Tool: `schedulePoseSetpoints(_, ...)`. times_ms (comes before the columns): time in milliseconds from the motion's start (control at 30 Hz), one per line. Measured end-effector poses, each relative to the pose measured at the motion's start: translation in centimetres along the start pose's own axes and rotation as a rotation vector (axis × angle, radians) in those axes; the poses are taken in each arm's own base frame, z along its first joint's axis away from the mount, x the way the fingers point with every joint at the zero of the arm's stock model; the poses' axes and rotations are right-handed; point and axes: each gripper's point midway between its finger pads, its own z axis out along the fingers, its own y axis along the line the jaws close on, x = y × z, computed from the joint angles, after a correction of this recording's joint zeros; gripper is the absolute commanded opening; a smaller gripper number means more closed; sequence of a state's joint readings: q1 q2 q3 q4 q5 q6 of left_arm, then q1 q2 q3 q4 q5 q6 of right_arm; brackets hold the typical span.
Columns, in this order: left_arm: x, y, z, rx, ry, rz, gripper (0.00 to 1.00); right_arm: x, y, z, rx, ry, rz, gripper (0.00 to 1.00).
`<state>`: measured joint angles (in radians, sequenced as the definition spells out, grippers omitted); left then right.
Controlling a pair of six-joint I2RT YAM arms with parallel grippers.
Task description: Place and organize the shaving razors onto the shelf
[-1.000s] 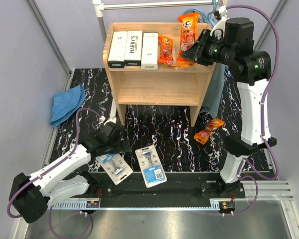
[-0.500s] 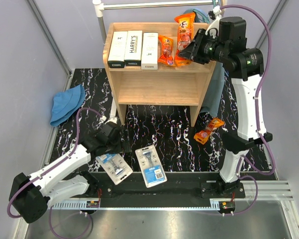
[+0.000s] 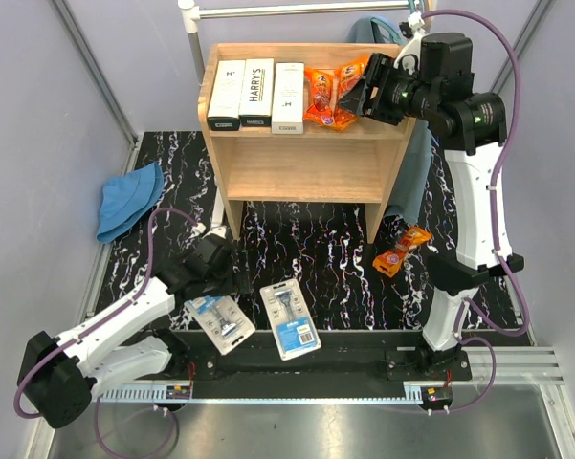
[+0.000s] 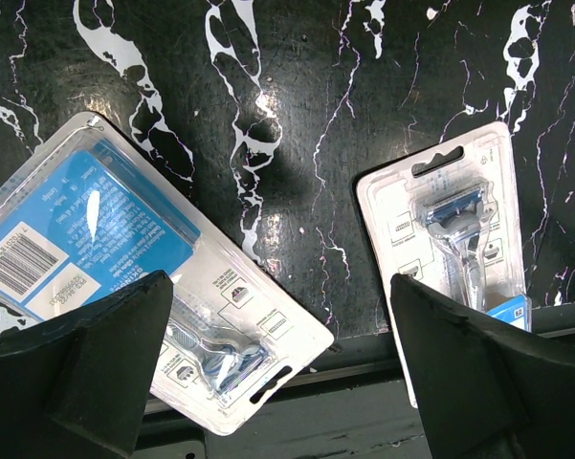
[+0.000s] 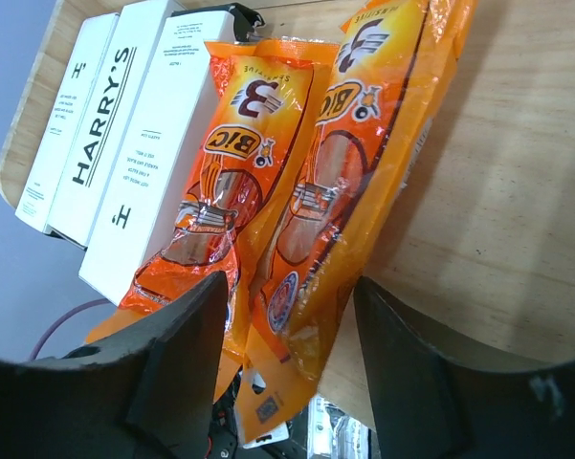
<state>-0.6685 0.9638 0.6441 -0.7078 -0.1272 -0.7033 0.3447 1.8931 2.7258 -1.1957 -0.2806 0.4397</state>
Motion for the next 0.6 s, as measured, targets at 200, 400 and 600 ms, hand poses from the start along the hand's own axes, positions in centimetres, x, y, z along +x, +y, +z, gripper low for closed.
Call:
schedulePoseSetpoints(200, 0.0, 0.0, 0.0, 0.001, 0.001, 0.001, 0.99, 0.0, -0.4, 0.0, 0.022, -0.004, -0.004, 0.85)
schedulePoseSetpoints(400, 0.2, -0.4, 0.0, 0.026, 0.012, 0.015, 0.99, -0.4, 0.2, -1.3, 0.026, -0.046, -0.029, 1.0)
schedulePoseSetpoints(600, 0.4, -0.8, 0.2, 0.04, 0.031, 0.027, 0.99, -2.7, 0.4, -5.7, 0.059, -0.181, -0.065, 1.0)
